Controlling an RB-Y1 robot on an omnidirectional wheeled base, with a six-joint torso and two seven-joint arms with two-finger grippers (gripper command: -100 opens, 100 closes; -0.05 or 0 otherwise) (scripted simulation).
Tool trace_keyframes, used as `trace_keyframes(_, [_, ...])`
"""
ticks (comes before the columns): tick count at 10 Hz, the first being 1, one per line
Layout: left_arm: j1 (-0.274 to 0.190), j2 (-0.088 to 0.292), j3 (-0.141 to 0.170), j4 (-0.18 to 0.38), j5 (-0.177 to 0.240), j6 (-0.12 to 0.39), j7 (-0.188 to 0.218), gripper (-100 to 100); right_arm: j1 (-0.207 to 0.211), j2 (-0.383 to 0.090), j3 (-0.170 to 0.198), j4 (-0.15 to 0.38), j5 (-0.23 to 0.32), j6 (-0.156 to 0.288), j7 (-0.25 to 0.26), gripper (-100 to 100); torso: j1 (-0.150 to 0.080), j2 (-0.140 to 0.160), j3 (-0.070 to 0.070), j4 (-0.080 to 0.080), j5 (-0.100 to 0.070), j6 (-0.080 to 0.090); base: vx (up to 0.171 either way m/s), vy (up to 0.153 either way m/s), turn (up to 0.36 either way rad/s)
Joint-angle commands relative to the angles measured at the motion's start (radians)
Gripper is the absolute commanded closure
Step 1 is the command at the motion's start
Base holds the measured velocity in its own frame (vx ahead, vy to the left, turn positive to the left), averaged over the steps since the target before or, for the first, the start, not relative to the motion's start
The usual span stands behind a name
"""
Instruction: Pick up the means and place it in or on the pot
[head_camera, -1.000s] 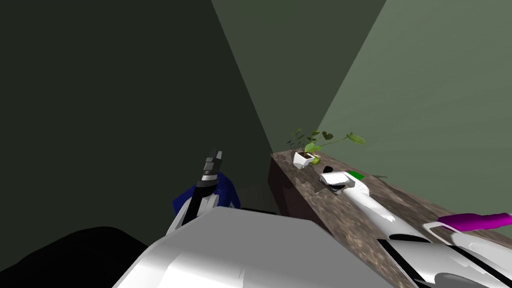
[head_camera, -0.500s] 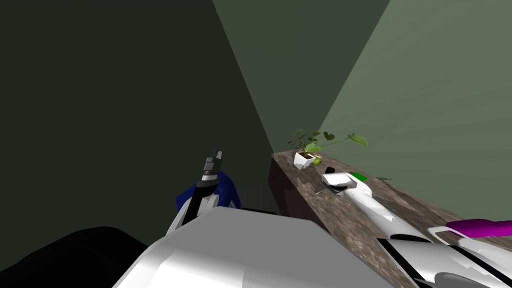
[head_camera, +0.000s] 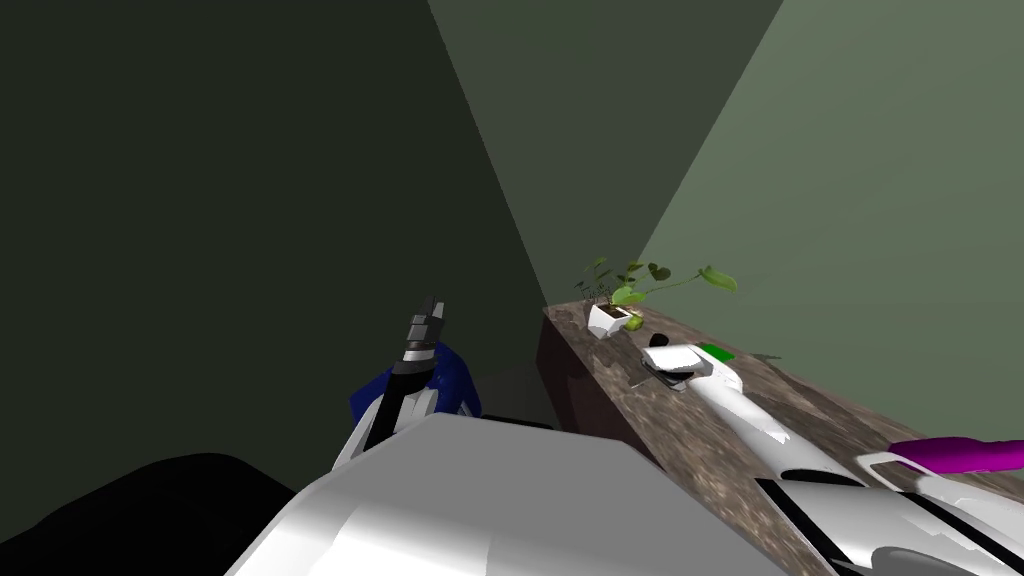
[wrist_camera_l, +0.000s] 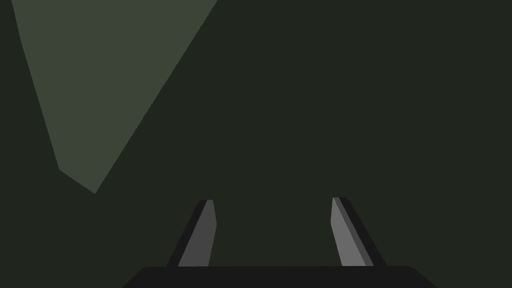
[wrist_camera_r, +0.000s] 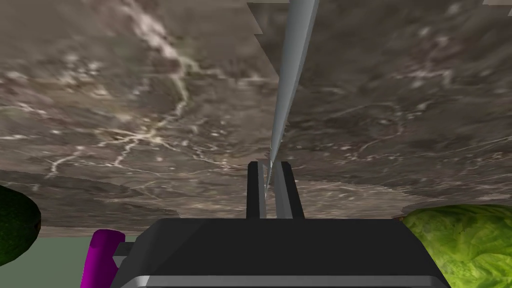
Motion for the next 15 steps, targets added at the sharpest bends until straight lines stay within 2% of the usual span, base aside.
trace_keyframes(1, [0.0,0.0,0.0,0.0,0.0,0.0,0.0,0,0.005,0.001,0.007,-0.041,-0.002,0.017,-0.005,100,0.0,0.0,0.0,0.0,0.0,0.0,-0.028,0.029,-0.111])
trace_keyframes(8, [0.0,0.0,0.0,0.0,0.0,0.0,0.0,0,0.019,-0.001,0.041,-0.199,-0.007,0.091,-0.01,100,-0.001,-0.005,-0.004,-0.002,0.0,0.001,0.049,0.026,-0.143])
trace_keyframes(9, [0.0,0.0,0.0,0.0,0.0,0.0,0.0,0,0.023,0.0,0.037,-0.194,-0.005,0.085,-0.014,100,0.0,-0.005,-0.004,-0.002,0.001,0.001,0.023,0.01,-0.029])
trace_keyframes(10, [0.0,0.0,0.0,0.0,0.0,0.0,0.0,0,0.024,0.0,0.037,-0.198,-0.005,0.088,-0.015,0,-0.001,-0.004,-0.003,-0.002,0.001,0.0,0.0,0.0,0.0])
trace_keyframes(11, [0.0,0.0,0.0,0.0,0.0,0.0,0.0,0,0.018,-0.029,0.042,-0.228,-0.01,0.1,-0.013,100,-0.001,-0.003,-0.003,-0.002,0.0,0.0,-0.042,-0.018,0.087])
trace_keyframes(15, [0.0,0.0,0.0,0.0,0.0,0.0,0.0,0,0.006,-0.099,0.048,-0.291,-0.021,0.124,-0.008,100,-0.004,0.005,0.002,0.0,0.001,0.001,-0.101,-0.049,0.075])
